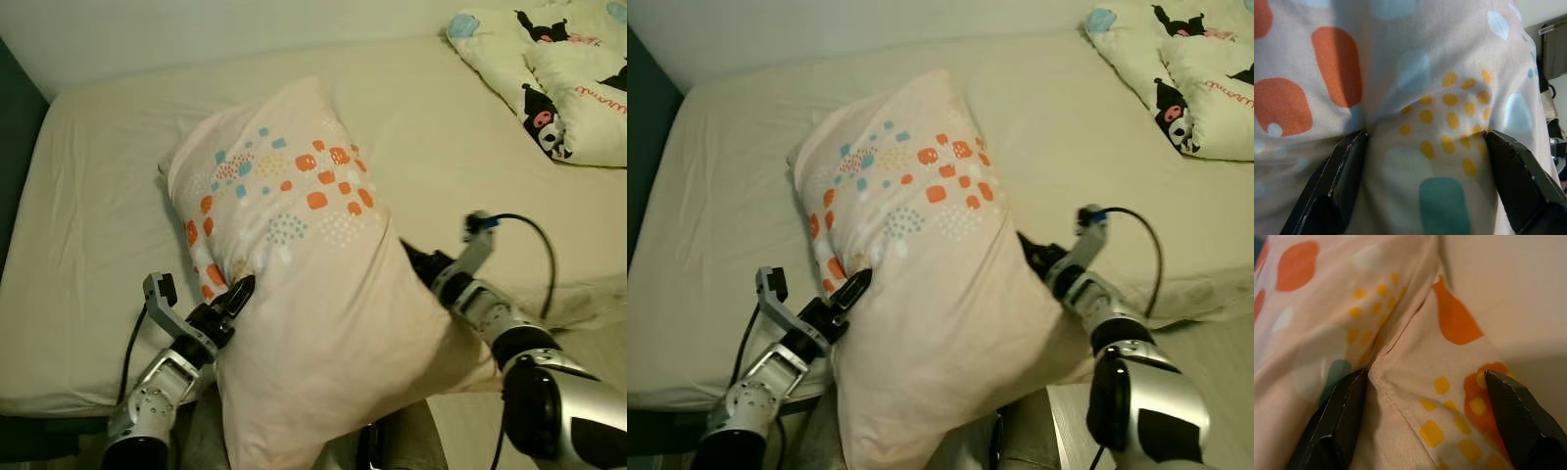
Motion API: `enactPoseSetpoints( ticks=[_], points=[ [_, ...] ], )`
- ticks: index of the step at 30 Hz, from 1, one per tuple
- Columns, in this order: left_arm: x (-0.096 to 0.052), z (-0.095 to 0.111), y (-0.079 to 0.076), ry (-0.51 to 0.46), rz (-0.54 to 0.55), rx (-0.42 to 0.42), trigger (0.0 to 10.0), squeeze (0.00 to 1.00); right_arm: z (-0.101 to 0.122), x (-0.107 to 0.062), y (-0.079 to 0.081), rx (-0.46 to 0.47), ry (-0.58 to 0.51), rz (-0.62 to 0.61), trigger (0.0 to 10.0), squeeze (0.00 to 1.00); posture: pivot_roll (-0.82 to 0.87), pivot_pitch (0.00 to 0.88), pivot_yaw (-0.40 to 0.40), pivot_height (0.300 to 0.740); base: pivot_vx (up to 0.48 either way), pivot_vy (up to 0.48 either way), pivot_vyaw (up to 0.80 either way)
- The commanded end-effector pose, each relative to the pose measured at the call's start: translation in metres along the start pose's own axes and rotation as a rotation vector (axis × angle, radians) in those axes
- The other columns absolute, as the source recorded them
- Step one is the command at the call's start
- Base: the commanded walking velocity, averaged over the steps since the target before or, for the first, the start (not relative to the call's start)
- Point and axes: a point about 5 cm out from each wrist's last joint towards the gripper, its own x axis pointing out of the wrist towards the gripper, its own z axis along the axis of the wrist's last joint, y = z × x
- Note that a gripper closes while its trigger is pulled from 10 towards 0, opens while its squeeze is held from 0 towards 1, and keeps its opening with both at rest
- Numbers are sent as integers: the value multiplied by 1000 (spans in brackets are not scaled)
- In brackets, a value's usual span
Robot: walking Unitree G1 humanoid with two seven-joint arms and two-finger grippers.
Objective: Clean up the room
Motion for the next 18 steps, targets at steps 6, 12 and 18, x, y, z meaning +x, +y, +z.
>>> enactPoseSetpoints(
  ticks=[6, 12, 18],
  points=[
    [-1, -24, -16, 54, -55, -101, 10000, 796, -27, 6, 13, 16, 144, 150, 10000, 0, 24, 393, 0, 606, 0, 0, 0],
    [-4, -34, -28, 87, -93, -117, 10000, 800, -31, 6, 15, 16, 169, 175, 10000, 0, 26, 384, 1, 606, 0, 0, 0],
    [-14, -41, -41, 128, -129, -53, 0, 796, -35, 5, 14, -9, 196, 173, 4118, 0, 30, 343, 10, 606, 0, 0, 0]
  ],
)
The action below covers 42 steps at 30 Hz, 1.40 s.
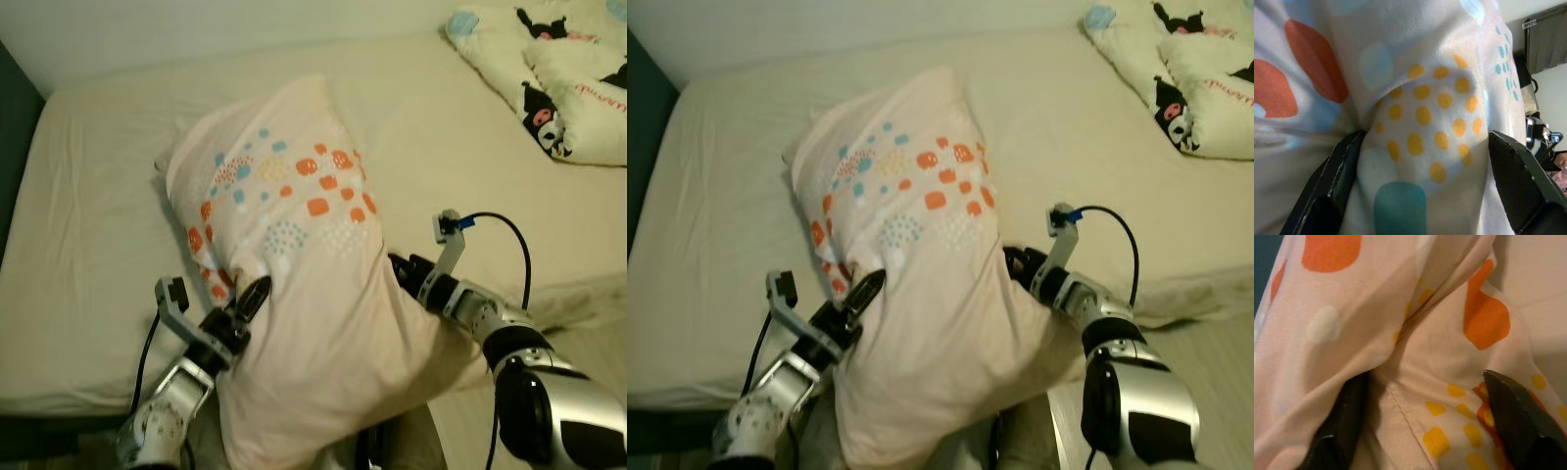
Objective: Clean up the room
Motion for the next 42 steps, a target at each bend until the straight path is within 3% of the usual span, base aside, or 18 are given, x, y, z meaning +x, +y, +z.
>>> enactPoseSetpoints(
  ticks=[1, 2, 3, 4, 20, 30, 34, 36, 39, 42],
  points=[
    [2, -24, -10, 93, -33, -36, 0, 796, -24, 4, 2, 39, 82, 16, 4118, 0, 30, 343, 10, 606, 0, 0, 0],
    [0, -24, -9, 96, -18, -23, 0, 796, -22, 3, 1, 44, 66, 12, 4118, 0, 30, 343, 10, 606, 0, 0, 0],
    [0, -24, -6, 91, 3, -11, 0, 792, -20, 3, 1, 46, 46, 9, 627, 0, 28, 334, 13, 606, 0, 0, 0],
    [0, -24, -5, 86, 17, -5, 0, 792, -17, 3, 1, 50, 30, 14, 0, 0, 26, 323, 17, 606, 0, 0, 0],
    [8, -18, -1, 72, 74, 59, 0, 792, 4, 2, 4, 47, -92, 42, 0, 0, 6, 248, 39, 606, 0, 0, 0],
    [10, -11, -5, 11, 89, 74, 0, 804, 1, 5, 8, 49, -124, 67, 0, 0, -18, 184, 51, 606, 0, 0, 0],
    [7, 7, -7, -62, 120, 181, 0, 788, 4, 10, 15, -45, -131, 68, 0, 0, -31, 156, 51, 606, 0, 0, 0],
    [7, 7, -7, -62, 120, 181, 0, 788, 4, 10, 15, -45, -131, 68, 0, 0, -31, 156, 51, 606, 0, 0, 0],
    [8, 23, -9, -116, 147, 279, 0, 769, 19, 17, 28, -96, -214, 73, 0, 0, -38, 140, 48, 606, 0, 0, 0],
    [10, 27, -12, -133, 144, 302, 0, 769, 23, 19, 34, -115, -234, 81, 0, 0, -45, 130, 47, 606, 0, 0, 0]
  ],
)
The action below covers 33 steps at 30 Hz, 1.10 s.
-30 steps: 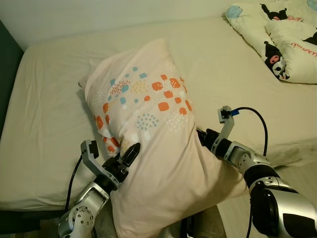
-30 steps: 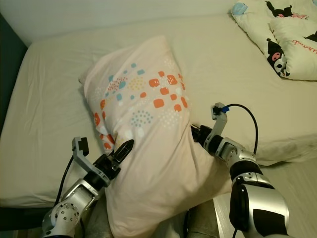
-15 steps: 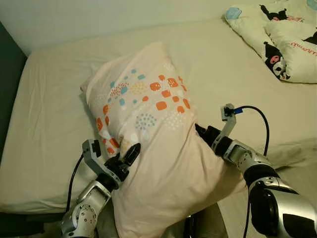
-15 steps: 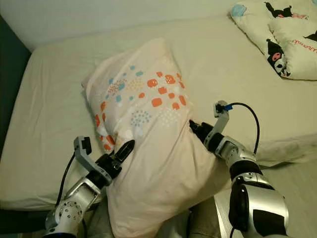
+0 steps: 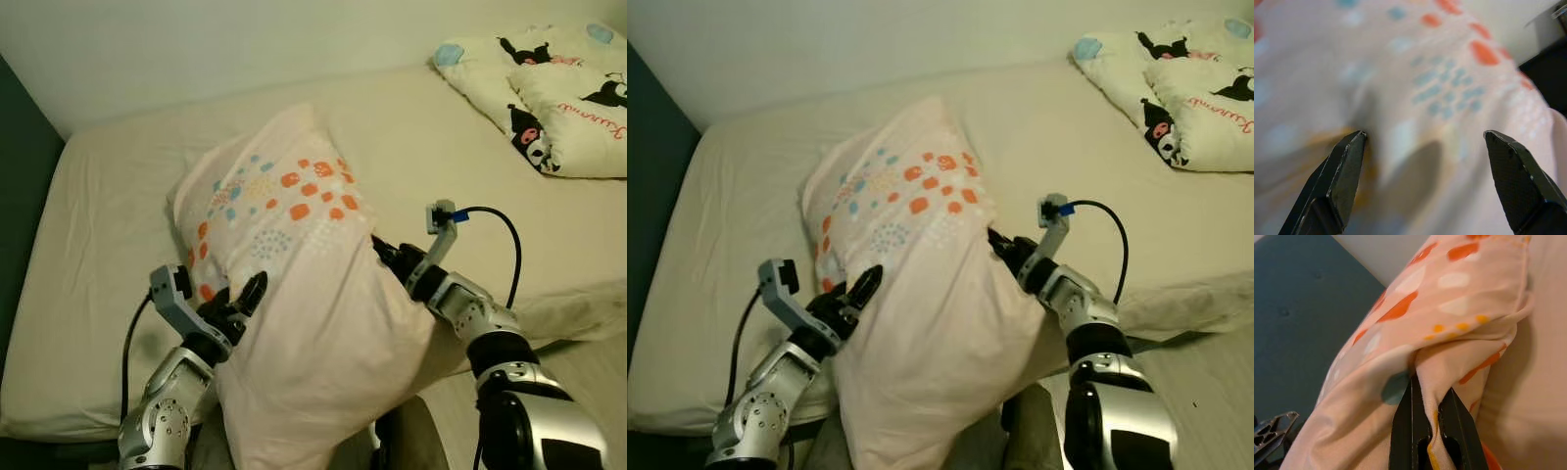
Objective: Clean up the room
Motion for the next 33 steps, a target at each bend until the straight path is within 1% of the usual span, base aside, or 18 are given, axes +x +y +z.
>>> enactPoseSetpoints(
  ticks=[1, 5, 8, 11, 12, 13, 15, 16, 17, 18, 20, 21, 22, 26, 28, 30, 31, 33],
  points=[
    [-2, 0, 0, -8, 16, 19, 0, 769, 6, 5, 7, -18, -47, 27, 0, 0, -45, 130, 47, 606, 0, 0, 0],
    [4, 5, -10, -11, -22, 109, 0, 733, 17, 15, 22, -68, -95, 53, 0, 0, -47, 114, 38, 606, 0, 0, 0],
    [4, -1, -9, 32, -10, 180, 0, 694, 13, 12, 20, -89, -82, 29, 0, 0, -46, 116, 35, 606, 0, 0, 0],
    [3, -3, -7, 47, 1, 197, 0, 694, 10, 9, 17, -95, -70, 14, 0, 0, -45, 119, 35, 606, 0, 0, 0],
    [-1, -8, -1, 79, 26, 203, 10000, 639, 4, 2, 10, -112, -34, -18, 0, 0, -45, 124, 32, 606, 0, 0, 0],
    [-4, -12, 5, 109, 54, 221, 10000, 592, 0, -4, 4, -137, 0, -56, 0, 0, -45, 126, 31, 606, 0, 0, 0],
    [-13, -21, 18, 166, 79, 229, 10000, 596, -3, -18, -12, -186, 61, -164, 0, 0, -50, 134, 27, 606, 0, 0, 0],
    [-13, -21, 18, 166, 79, 229, 10000, 596, -3, -18, -12, -186, 61, -164, 0, 0, -50, 134, 27, 606, 0, 0, 0],
    [-16, -26, 26, 197, 101, 247, 10000, 639, 0, -26, -22, -213, 80, -244, 0, 0, -53, 140, 24, 606, 0, 0, 0],
    [-20, -32, 36, 228, 145, 222, 10000, 910, 3, -36, -34, -252, 107, -349, 0, 0, -56, 145, 22, 606, 0, 0, 0],
    [-24, -37, 46, 258, 196, 190, 10000, 910, 7, -48, -45, -296, 133, -459, 0, 0, -56, 145, 22, 606, 0, 0, 0],
    [-24, -37, 46, 258, 196, 190, 10000, 910, 7, -48, -45, -296, 133, -459, 0, 0, -56, 145, 22, 606, 0, 0, 0],
    [-25, -40, 52, 262, 225, 159, 10000, 1000, 8, -58, -55, -314, 168, -553, 0, 0, -66, 157, 23, 606, 0, 0, 0],
    [-24, -46, 65, 265, 312, 117, 10000, 1000, 14, -91, -80, -380, 255, -800, 0, 0, -87, 184, 27, 606, 0, 0, 0],
    [-24, -48, 67, 267, 325, 102, 10000, 1000, 15, -97, -84, -389, 264, -841, 0, 0, -87, 184, 27, 606, 0, 0, 0],
    [-20, -58, 64, 268, 298, -36, 10000, 1000, 16, -113, -92, -486, 362, -899, 0, 0, -106, 218, 22, 606, 0, 0, 0],
    [-20, -58, 64, 268, 298, -36, 10000, 1000, 16, -113, -92, -486, 362, -899, 0, 0, -106, 218, 22, 606, 0, 0, 0],
    [-15, -61, 60, 231, 265, -178, 10000, 1000, 15, -122, -97, -521, 412, -930, 0, 0, -109, 234, 20, 606, 0, 0, 0]
  ],
)
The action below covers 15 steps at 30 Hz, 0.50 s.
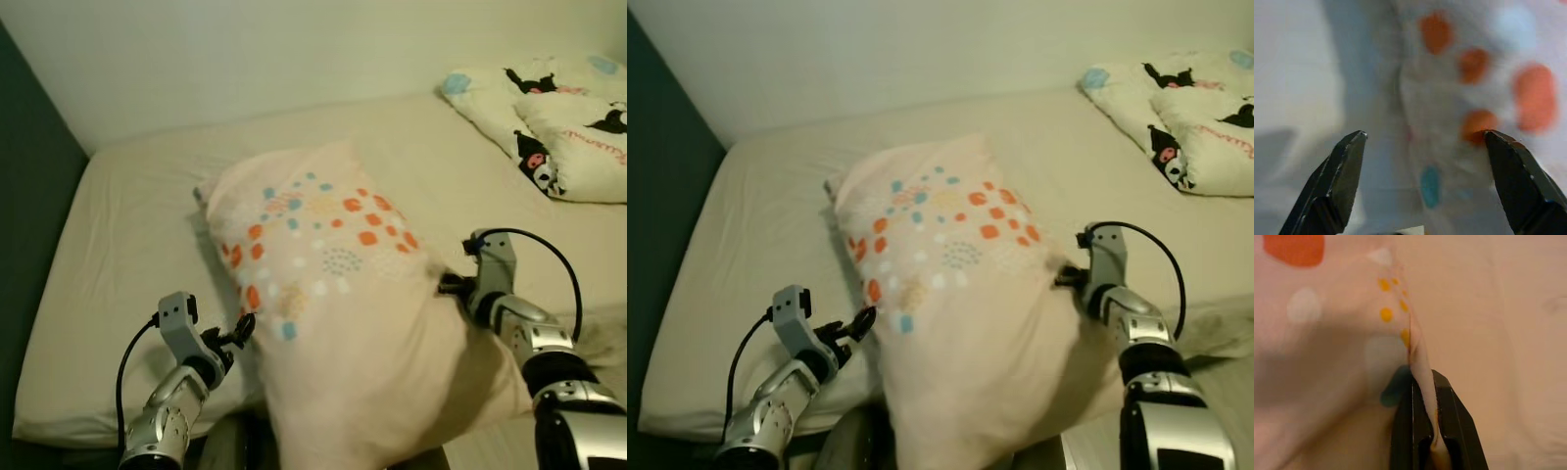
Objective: Clean up the room
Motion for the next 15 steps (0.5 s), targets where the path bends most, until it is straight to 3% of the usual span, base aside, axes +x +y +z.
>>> enactPoseSetpoints(
  ticks=[1, 3, 5, 6, 7, 14, 15],
  points=[
    [0, -6, 1, -2, -29, -138, 10000, 1000, -11, -8, -25, -28, 53, -121, 0, 0, -109, 234, 20, 606, 0, 0, 0],
    [3, 1, -2, -54, -77, -265, 10000, 1000, -14, -10, -31, -11, 61, -140, 0, 0, -109, 245, 17, 606, 0, 0, 0],
    [4, 3, -3, -66, -87, -289, 10000, 1000, -14, -10, -32, -8, 62, -145, 0, 0, -109, 245, 17, 606, 0, 0, 0],
    [3, 10, -3, -91, -138, -371, 10000, 1000, -16, -13, -38, 36, 56, -162, 0, 0, -108, 259, 14, 606, 0, 0, 0],
    [3, 12, -4, -94, -159, -391, 10000, 1000, -16, -14, -40, 49, 53, -167, 0, 0, -108, 259, 14, 606, 0, 0, 0],
    [3, 2, -19, -50, -271, -419, 10000, 1000, -15, -13, -40, 100, 28, -162, 0, 0, -105, 259, 13, 606, 0, 0, 0],
    [3, -3, -27, -21, -316, -412, 10000, 1000, -15, -13, -39, 96, 26, -153, 0, 0, -105, 259, 13, 606, 0, 0, 0]
  ],
)
